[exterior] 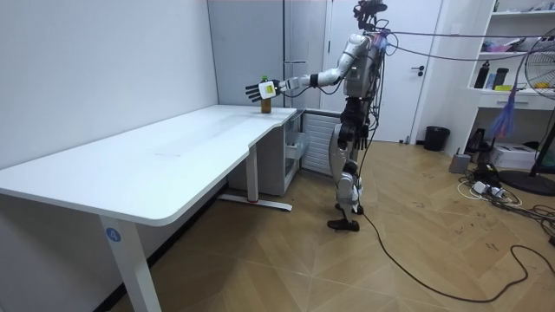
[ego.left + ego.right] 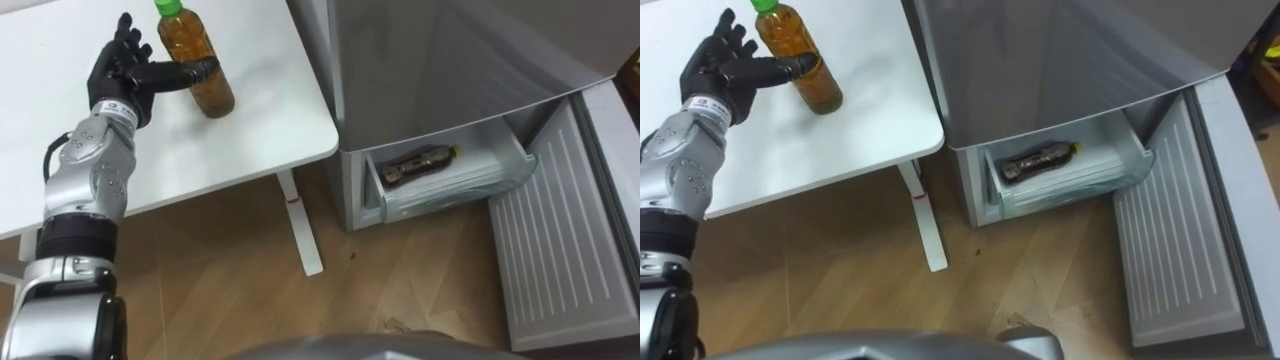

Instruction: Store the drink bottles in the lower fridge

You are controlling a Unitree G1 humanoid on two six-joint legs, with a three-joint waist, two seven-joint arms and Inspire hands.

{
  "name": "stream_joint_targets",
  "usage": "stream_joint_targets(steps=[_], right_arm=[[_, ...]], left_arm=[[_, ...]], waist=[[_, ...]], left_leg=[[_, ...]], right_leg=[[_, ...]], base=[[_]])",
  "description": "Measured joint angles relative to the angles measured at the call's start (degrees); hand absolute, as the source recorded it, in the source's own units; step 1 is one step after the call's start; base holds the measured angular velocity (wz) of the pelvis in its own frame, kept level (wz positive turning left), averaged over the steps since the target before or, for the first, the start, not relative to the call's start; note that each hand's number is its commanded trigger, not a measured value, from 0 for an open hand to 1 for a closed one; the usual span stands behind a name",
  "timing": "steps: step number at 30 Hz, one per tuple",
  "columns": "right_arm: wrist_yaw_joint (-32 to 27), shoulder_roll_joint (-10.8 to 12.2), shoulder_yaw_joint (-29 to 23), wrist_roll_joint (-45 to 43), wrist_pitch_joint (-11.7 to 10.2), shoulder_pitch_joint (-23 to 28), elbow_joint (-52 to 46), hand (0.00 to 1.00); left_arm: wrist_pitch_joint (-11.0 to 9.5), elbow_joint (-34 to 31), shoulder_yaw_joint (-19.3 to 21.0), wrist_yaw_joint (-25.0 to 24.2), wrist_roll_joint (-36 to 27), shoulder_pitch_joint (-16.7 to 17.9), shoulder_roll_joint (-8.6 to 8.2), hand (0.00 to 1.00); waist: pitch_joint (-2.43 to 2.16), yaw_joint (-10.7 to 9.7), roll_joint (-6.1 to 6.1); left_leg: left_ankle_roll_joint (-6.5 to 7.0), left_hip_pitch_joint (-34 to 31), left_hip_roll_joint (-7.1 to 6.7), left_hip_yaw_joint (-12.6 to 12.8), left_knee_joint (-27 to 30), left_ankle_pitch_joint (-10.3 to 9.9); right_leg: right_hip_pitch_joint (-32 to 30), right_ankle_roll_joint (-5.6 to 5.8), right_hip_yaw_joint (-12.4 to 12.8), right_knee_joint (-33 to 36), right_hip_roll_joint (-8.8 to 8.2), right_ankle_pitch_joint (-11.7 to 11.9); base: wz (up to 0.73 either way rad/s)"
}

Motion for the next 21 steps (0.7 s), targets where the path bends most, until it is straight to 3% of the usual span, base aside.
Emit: stream_joint_targets(steps=[7,21], right_arm=[[-0.18,0.00,0.00,0.03,0.01,-0.18,0.01,0.00],[-0.89,0.00,0.00,0.05,0.01,-0.49,0.60,0.00]], left_arm=[[0.05,0.00,-1.16,0.02,0.00,-2.30,0.42,0.00],[0.05,0.13,-1.39,0.02,0.01,-2.32,0.52,0.00]], waist=[[0.03,-0.44,-0.04],[-0.02,-1.16,-0.01]], left_leg=[[-0.01,-0.11,-0.02,0.32,-0.10,-0.01],[-0.01,-0.03,0.00,0.52,-0.10,-0.01]], right_leg=[[-0.14,0.00,0.06,-0.16,0.00,0.00],[-0.51,0.00,0.13,-0.08,0.01,0.00]], base=[[0.00],[0.00]])
